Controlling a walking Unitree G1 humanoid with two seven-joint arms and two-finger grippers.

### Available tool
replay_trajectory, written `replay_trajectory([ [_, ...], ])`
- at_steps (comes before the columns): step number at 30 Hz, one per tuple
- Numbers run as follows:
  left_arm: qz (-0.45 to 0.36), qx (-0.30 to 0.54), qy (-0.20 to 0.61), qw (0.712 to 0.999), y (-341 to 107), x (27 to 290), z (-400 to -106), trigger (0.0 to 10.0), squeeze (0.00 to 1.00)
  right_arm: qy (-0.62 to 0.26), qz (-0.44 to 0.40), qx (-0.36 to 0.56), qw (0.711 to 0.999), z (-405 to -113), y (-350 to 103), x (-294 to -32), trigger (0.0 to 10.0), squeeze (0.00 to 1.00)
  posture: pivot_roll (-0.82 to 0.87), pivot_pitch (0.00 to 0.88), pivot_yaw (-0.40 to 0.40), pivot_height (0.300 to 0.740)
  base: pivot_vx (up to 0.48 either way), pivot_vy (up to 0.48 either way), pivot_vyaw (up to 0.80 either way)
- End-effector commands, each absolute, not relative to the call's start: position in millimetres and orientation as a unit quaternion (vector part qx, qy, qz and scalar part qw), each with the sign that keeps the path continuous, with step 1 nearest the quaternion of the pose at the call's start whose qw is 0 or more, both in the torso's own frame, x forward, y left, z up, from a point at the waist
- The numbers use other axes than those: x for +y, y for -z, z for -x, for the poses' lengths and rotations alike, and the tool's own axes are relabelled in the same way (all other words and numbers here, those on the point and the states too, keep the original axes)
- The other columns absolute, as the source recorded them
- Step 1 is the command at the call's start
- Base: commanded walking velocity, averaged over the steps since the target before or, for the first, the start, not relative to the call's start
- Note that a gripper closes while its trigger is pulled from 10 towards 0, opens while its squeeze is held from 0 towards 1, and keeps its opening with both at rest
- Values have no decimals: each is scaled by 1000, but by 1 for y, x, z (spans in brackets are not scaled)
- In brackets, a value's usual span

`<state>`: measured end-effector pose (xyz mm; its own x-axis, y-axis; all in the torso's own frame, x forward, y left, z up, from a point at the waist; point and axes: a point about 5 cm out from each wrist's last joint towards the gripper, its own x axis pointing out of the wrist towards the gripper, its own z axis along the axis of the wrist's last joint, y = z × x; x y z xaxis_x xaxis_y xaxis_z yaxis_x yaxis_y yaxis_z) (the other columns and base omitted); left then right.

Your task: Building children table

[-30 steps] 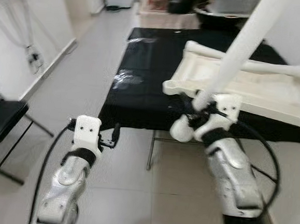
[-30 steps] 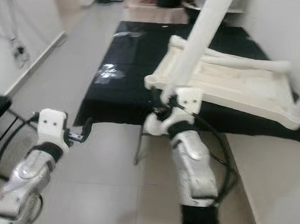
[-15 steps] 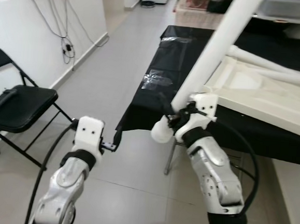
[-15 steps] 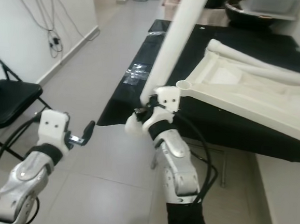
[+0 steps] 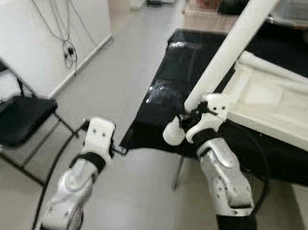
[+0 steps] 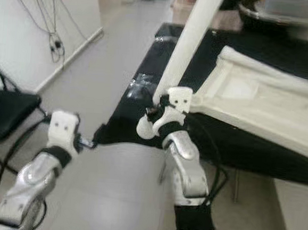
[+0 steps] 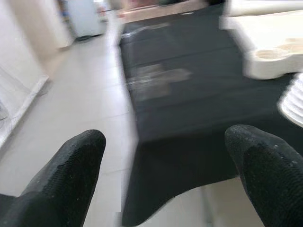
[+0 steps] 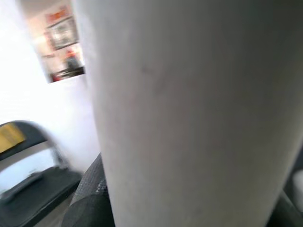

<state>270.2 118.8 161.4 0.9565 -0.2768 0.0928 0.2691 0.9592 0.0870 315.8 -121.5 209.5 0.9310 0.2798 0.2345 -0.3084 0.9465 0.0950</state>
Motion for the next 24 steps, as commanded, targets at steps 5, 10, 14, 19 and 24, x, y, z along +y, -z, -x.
replay_trajectory([
  [5,-37,-41,148,988,-157,117,-269,10000,0,-130,-70,-121,982,-319,-215,-126,10000,0,-67,59,4,740,0,0,0],
  [10,-34,-41,150,987,-157,116,-269,10000,0,-124,-69,-122,982,-320,-216,-128,10000,0,-66,61,3,740,0,0,0],
  [14,-24,-41,150,988,-157,116,-270,10000,0,-122,-65,-120,983,-320,-215,-129,10000,0,-71,62,6,740,277,0,0],
  [19,-20,-40,147,988,-156,118,-272,10000,0,-119,-62,-115,984,-320,-212,-130,10000,0,-73,63,7,740,343,0,0],
  [24,-19,-41,148,988,-157,118,-272,10000,0,-124,-65,-104,985,-321,-210,-129,10000,0,-73,61,9,740,370,0,-480],
])
